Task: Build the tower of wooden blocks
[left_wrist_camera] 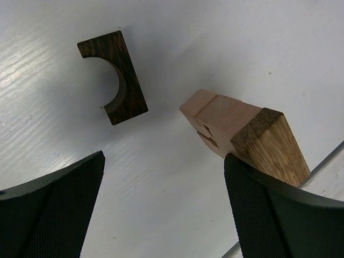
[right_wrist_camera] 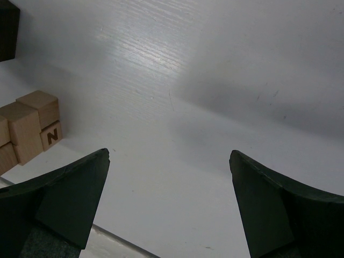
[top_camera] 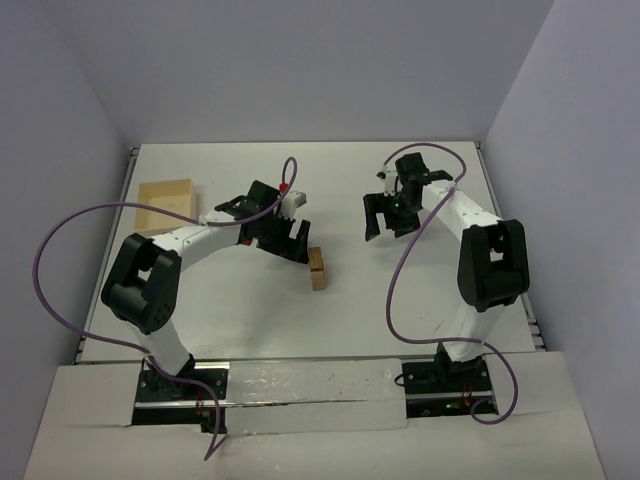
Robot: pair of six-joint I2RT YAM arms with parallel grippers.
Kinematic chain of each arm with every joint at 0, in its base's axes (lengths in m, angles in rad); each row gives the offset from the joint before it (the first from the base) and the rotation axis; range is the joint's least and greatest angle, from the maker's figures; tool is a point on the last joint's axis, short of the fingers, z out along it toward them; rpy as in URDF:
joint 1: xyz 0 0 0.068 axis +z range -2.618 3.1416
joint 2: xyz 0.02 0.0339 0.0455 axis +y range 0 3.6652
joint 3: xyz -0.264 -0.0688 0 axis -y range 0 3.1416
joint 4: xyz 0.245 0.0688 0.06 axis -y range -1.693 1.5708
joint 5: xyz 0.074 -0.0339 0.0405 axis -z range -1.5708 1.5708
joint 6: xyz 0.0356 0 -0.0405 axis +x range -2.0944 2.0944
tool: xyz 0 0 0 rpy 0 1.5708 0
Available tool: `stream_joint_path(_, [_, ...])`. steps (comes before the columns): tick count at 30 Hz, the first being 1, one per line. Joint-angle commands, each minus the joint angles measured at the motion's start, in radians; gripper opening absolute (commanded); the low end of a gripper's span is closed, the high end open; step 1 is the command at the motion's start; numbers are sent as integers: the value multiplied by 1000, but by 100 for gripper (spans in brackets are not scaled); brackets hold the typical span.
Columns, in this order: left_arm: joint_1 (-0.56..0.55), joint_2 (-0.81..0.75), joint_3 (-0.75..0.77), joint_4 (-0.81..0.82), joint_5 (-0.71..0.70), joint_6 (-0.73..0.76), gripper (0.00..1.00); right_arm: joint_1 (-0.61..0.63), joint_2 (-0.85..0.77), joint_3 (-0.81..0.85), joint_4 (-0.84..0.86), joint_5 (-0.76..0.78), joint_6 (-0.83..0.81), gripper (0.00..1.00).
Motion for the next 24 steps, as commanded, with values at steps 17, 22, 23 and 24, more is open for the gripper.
stream_joint_path(17, [32,-10,50,-11,36,41,97,5,-40,-5,4,20,-12,100])
stream_joint_path(22, [127,-42,76,-105,103,252,96,5,-41,-10,5,20,-18,100])
stream_joint_path(23, [136,-45,88,-142,125,352,96,3,-41,-10,6,20,-21,100])
stream_joint_path(24, [146,-55,105,-169,169,438,95,2,-41,-11,7,20,-21,100])
